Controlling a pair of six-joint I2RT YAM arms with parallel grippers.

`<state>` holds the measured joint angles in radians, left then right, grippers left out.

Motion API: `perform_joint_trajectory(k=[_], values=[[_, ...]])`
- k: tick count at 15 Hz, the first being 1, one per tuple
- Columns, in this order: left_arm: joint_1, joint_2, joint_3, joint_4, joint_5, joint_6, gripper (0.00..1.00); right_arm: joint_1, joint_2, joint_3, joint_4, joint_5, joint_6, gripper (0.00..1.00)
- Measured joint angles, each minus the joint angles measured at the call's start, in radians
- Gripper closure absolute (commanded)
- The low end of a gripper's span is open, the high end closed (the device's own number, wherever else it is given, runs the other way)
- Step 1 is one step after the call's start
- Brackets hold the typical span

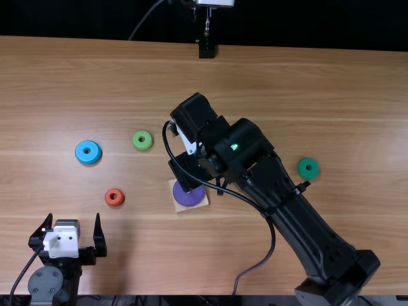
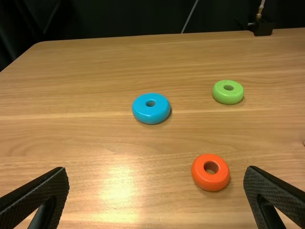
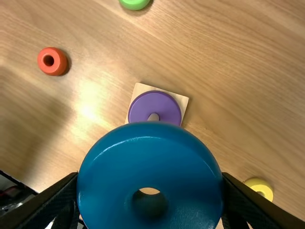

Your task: Build the Hanoi tower: stack the rings onto the peg from bottom to top in this color order: purple, dark blue, light blue, dark green, light green, yellow, orange.

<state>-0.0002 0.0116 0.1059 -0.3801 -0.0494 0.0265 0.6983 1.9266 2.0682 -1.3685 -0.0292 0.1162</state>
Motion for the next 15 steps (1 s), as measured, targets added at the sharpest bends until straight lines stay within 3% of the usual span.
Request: perform_joint_trajectory(k=[15], values=[[0.000,0.000,0.000,0.001,0.000,0.000,0.00,0.019,0.037,0.000,0.008,0.000,0.002,0.95]])
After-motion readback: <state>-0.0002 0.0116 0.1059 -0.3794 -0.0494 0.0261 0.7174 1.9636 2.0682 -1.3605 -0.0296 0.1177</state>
